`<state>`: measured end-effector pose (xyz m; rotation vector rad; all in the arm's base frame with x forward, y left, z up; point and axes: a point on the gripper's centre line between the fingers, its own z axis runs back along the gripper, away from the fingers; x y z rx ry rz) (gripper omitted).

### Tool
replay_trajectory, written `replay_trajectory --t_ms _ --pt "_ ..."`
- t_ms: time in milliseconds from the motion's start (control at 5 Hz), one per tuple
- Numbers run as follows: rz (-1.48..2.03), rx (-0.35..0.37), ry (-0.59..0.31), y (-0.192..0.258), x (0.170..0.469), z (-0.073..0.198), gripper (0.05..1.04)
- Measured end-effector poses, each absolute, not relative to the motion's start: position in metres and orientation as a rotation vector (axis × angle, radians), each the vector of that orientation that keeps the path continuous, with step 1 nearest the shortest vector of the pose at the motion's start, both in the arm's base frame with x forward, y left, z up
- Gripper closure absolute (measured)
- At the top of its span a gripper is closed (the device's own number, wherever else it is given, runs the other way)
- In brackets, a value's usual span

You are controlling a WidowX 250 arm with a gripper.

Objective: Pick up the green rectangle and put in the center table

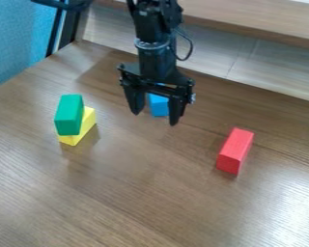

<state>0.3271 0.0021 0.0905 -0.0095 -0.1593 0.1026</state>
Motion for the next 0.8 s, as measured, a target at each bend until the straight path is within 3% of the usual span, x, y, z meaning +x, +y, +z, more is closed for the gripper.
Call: replay_trajectory --t_ms 400,800 --pt "0.255 0.04 -0.203 0.039 0.305 0.118 0.084" --pt "0.418 0.047 -0.213 0.083 0.284 0.12 0.084"
